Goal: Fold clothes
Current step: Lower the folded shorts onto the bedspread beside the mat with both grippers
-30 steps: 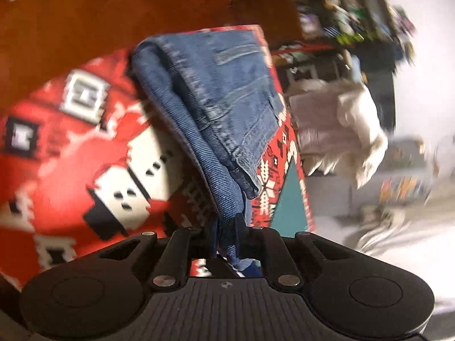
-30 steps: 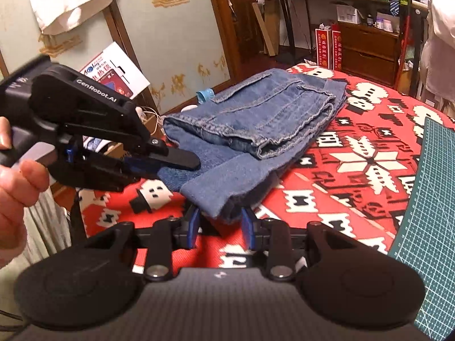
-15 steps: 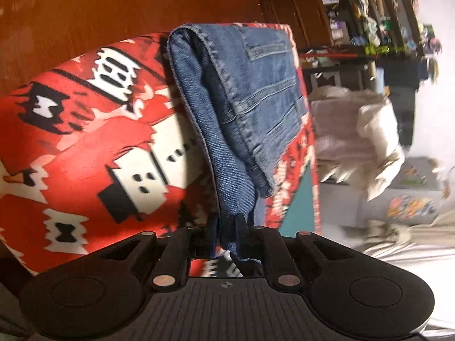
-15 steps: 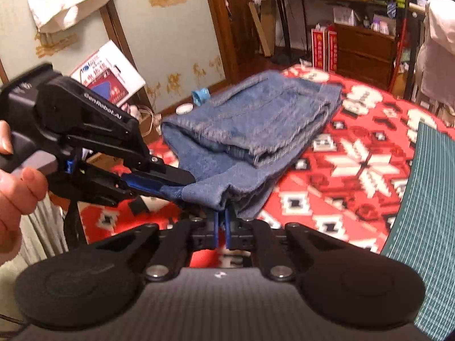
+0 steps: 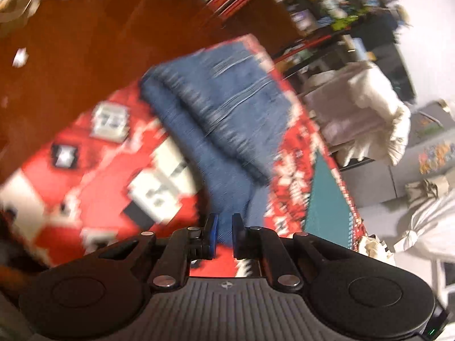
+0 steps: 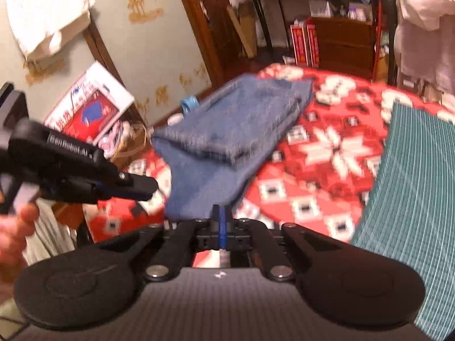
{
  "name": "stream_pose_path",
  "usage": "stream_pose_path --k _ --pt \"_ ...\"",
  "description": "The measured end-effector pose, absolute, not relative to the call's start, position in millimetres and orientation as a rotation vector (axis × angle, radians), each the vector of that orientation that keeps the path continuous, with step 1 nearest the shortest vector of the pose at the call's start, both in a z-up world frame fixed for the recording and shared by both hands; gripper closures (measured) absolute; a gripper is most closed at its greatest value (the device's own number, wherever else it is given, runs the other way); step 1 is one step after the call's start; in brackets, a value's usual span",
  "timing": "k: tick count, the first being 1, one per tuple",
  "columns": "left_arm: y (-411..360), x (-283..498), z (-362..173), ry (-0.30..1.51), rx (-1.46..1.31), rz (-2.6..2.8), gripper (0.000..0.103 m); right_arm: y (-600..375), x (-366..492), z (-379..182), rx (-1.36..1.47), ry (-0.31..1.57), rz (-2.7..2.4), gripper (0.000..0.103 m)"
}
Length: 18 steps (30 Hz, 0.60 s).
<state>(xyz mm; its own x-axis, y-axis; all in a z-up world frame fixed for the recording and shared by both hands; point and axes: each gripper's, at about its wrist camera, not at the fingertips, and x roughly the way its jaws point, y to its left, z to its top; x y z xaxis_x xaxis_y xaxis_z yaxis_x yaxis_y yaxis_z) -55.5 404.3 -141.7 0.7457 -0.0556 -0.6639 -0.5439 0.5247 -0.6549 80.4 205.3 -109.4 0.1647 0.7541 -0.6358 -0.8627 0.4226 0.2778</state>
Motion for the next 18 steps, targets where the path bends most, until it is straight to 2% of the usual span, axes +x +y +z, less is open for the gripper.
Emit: stream_pose_path --k 3,7,10,18 --pt "404 -30 -137 0.642 -0.888 0.335 0.097 234 87 -108 -0.168 0.791 1.166 0.103" --pt "413 -7 -155 0.677 -0.861 0.402 0.099 266 96 -125 -0.182 0.821 1.132 0.103" --pt "413 -11 -172 0.727 -0.881 0.440 0.103 269 96 -144 -0.184 0.844 1.119 0.103" --pt "405 -33 -177 0.682 -0.874 0.440 0.101 250 89 -149 -0.155 0.842 1.108 0.103"
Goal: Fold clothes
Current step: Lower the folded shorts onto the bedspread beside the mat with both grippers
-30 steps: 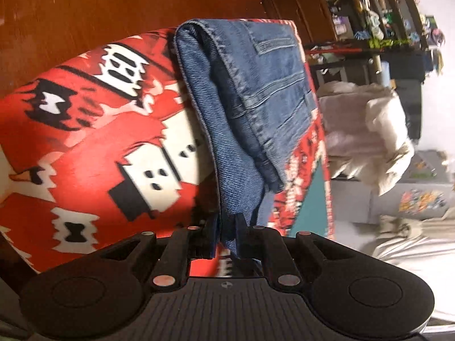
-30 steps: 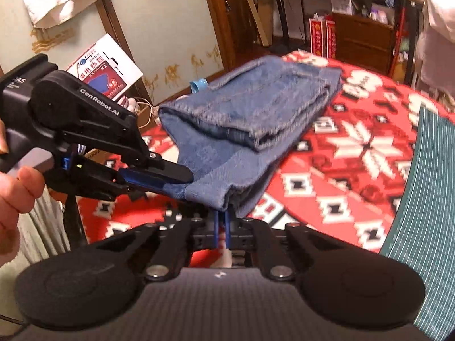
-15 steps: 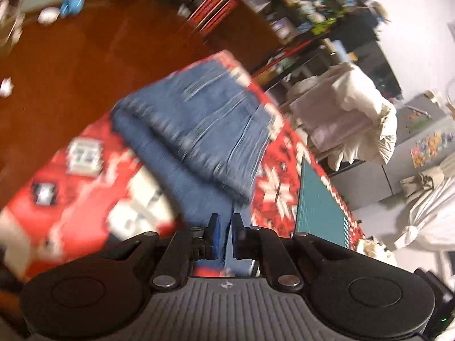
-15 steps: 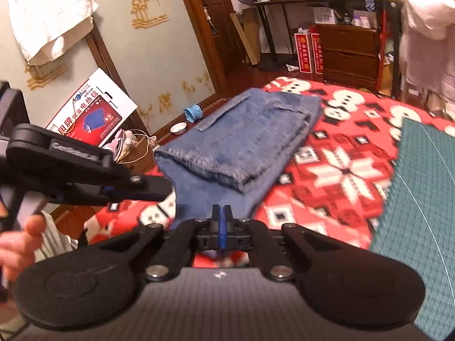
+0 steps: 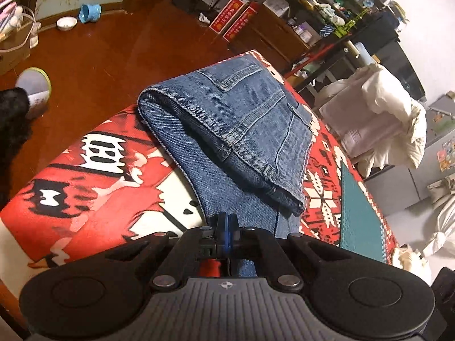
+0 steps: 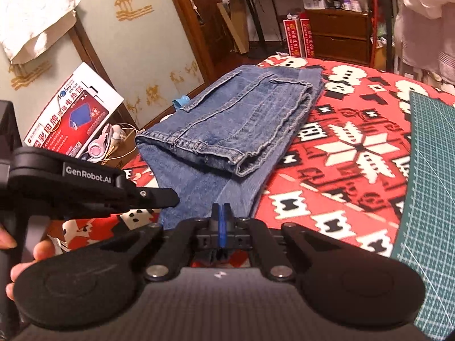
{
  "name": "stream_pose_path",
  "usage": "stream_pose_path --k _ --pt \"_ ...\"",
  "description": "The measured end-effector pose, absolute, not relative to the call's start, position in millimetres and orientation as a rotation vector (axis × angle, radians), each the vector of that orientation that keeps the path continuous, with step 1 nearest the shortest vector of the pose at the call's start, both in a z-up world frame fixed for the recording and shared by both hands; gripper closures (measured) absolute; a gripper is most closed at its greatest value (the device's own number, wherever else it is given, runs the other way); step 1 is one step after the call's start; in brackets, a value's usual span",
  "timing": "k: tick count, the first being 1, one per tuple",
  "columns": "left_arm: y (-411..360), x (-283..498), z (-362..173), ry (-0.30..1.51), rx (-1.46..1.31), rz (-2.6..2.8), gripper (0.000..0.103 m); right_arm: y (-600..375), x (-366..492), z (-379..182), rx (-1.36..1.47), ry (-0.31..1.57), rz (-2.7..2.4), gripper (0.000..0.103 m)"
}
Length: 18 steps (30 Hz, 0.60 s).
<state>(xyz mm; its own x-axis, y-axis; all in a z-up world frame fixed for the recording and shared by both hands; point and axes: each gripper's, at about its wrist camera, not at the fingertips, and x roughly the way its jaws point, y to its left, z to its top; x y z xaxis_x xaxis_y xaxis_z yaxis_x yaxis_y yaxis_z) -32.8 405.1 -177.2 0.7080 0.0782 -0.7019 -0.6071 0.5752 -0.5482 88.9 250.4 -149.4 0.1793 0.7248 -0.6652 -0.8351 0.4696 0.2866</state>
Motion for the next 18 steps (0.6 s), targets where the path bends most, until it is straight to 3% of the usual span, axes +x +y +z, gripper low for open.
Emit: stream_pose_path --k 10,18 --pt "420 -30 -154 0.589 -0.818 0.452 0.101 257 89 -126 -0.138 0.820 1.152 0.103" --pt "438 -17 -171 0.657 -0.770 0.533 0.102 298 101 -139 -0.148 0.855 1.141 0.103"
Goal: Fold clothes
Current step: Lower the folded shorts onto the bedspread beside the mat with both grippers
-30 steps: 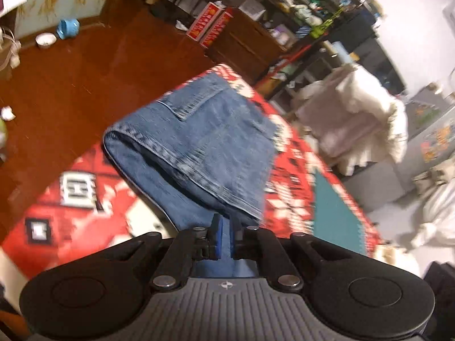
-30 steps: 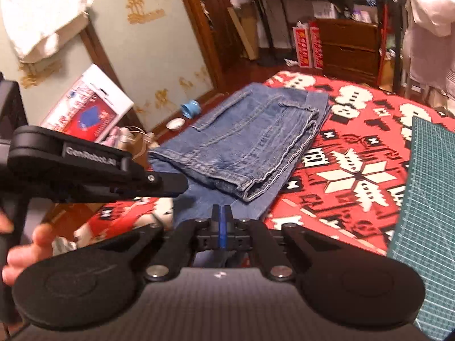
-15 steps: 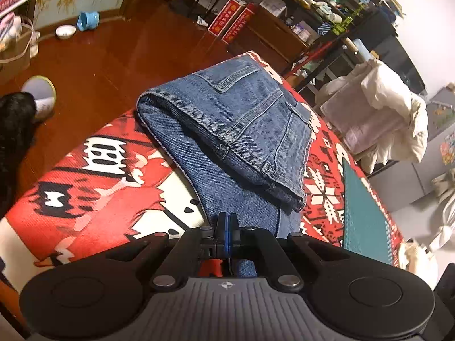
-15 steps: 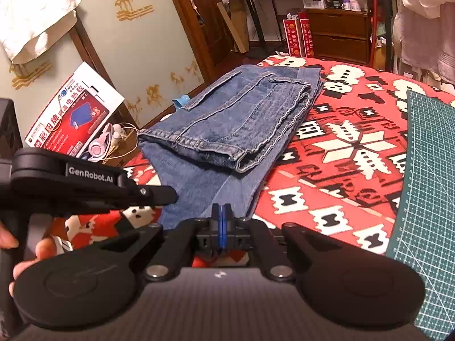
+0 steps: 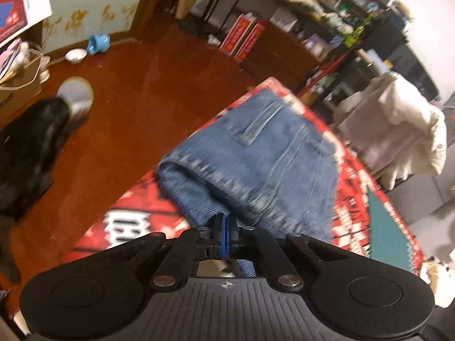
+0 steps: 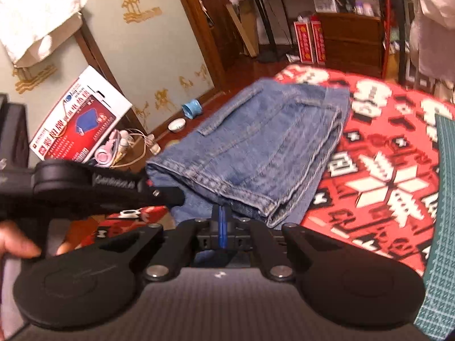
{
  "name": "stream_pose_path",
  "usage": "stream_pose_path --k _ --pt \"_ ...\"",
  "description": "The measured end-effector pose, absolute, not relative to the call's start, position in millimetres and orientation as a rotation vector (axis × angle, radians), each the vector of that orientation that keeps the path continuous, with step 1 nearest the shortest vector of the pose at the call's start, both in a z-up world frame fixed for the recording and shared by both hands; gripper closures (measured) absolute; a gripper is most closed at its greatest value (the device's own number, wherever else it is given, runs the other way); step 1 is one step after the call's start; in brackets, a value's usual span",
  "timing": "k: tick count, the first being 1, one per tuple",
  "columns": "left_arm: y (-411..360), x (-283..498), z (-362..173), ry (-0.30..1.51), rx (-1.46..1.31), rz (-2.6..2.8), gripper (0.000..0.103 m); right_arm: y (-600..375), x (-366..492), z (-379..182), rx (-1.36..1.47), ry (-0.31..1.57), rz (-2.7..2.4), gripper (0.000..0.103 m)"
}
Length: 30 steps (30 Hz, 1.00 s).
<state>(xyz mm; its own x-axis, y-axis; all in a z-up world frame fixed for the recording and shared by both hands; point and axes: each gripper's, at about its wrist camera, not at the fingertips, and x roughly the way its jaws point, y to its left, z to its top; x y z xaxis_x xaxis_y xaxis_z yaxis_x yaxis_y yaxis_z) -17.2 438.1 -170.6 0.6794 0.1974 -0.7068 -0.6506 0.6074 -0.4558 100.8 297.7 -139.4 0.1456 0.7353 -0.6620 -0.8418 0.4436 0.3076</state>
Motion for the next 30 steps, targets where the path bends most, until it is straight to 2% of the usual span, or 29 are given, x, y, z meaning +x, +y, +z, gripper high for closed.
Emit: stream_pose_path --k 5,14,20,26,30 --pt "429 -23 -168 0.682 -0.732 0.532 0.103 289 101 -154 -0.148 0.892 1.143 0.103" --pt "439 -9 -132 0.634 -0.772 0.403 0.103 270 142 -100 -0.062 0.810 1.147 0.103" --pt "480 65 -112 0.665 -0.728 0.382 0.103 307 222 -79 -0.063 0.776 1.102 0.103" --pt "528 158 -133 0.785 -0.775 0.336 0.103 373 302 -107 -0.050 0.875 1.112 0.103" --pt "543 190 -152 0.852 -0.788 0.330 0.103 406 326 -141 -0.069 0.982 1.114 0.103"
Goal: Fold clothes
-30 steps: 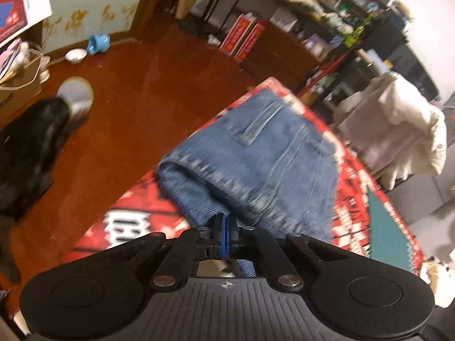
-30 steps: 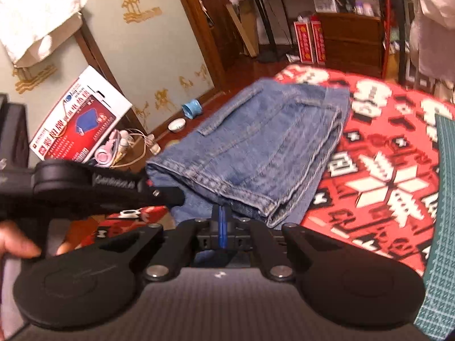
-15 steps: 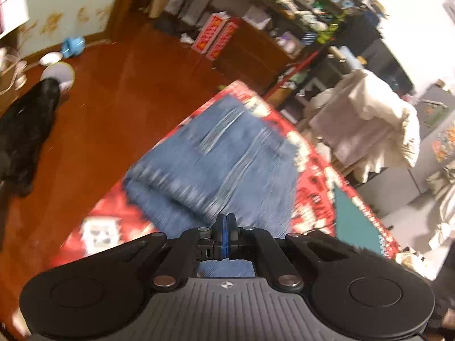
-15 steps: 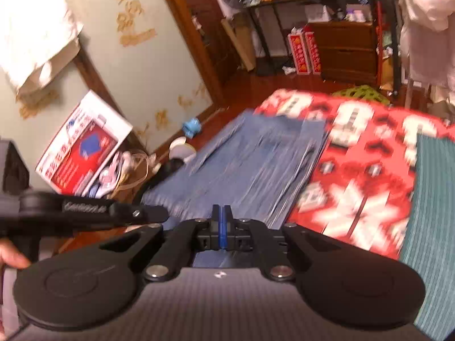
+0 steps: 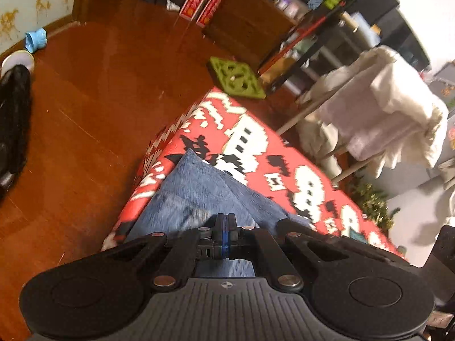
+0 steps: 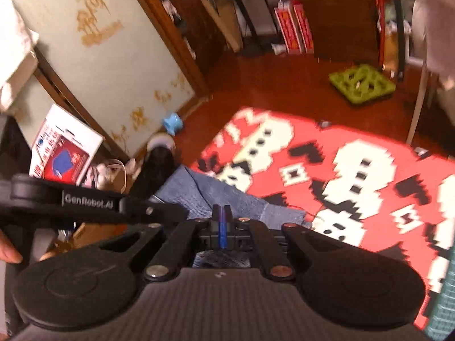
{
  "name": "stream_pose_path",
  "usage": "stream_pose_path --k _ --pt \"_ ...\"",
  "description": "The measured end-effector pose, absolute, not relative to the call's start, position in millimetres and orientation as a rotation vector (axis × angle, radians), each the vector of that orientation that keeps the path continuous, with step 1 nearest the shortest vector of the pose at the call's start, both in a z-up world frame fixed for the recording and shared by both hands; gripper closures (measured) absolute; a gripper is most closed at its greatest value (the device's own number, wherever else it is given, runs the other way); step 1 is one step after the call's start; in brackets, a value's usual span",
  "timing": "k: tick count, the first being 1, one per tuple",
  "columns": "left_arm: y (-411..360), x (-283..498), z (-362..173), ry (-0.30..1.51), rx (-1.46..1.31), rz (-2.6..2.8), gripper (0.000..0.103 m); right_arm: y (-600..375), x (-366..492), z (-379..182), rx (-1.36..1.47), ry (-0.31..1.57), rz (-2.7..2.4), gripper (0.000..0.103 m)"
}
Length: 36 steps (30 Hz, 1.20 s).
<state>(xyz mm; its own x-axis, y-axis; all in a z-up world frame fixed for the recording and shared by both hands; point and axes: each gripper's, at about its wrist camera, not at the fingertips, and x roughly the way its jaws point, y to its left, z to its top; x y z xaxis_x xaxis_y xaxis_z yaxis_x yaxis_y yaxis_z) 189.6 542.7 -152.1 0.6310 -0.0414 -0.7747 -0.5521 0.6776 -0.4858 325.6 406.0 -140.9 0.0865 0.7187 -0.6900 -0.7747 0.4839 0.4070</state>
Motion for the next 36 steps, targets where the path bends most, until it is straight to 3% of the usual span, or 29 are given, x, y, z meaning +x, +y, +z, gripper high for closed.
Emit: stream_pose_path --k 10,21,31,36 --pt "559 217 -168 0.842 -0.797 0.324 0.102 418 357 -179 0.062 1.034 1.067 0.103" --pt "526 232 -136 0.852 -0.729 0.201 0.103 391 361 -141 0.066 1.049 1.014 0.103" --pt "508 255 -167 0.926 -0.714 0.246 0.103 390 364 -160 0.024 1.051 0.956 0.103" --pt "522 248 -146 0.873 -0.741 0.223 0.103 392 371 -151 0.067 1.039 0.933 0.103"
